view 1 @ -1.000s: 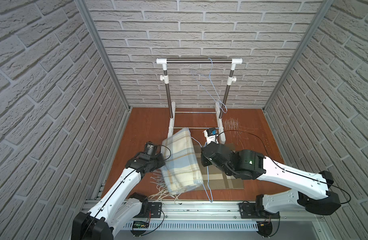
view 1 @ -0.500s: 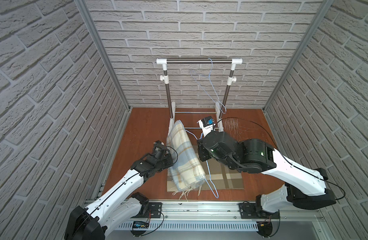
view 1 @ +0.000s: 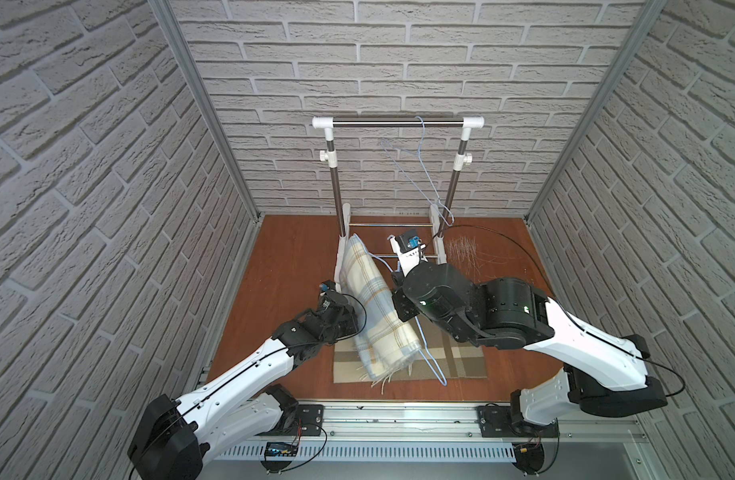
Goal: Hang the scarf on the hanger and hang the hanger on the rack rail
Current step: Hang the scarf on the hanger, then place the hanger at the clothesline.
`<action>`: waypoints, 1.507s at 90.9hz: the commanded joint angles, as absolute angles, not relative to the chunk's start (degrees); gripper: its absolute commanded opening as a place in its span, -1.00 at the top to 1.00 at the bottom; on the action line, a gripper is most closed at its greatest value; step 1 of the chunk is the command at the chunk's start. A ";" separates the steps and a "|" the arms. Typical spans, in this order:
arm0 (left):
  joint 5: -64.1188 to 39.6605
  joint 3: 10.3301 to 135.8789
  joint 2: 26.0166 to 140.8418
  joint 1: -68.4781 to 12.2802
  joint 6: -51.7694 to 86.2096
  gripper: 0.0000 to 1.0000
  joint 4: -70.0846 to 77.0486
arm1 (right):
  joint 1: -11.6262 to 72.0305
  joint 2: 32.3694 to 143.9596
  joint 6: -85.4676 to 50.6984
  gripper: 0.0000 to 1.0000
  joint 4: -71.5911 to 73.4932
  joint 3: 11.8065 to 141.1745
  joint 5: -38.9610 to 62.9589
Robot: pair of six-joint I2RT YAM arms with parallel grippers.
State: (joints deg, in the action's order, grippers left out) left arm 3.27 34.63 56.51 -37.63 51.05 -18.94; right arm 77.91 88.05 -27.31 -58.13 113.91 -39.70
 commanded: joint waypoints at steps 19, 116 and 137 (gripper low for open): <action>8.36 32.04 57.68 -43.59 55.39 -0.11 -14.91 | 77.88 89.57 -21.75 0.94 -53.64 120.67 -45.42; 11.58 67.82 53.02 -60.10 44.48 -0.29 -21.67 | 66.32 102.84 -21.97 0.94 -62.24 140.86 -41.27; 14.69 69.66 56.15 -65.51 43.59 -0.30 -19.08 | 63.73 104.94 -21.55 0.94 -61.66 142.85 -37.81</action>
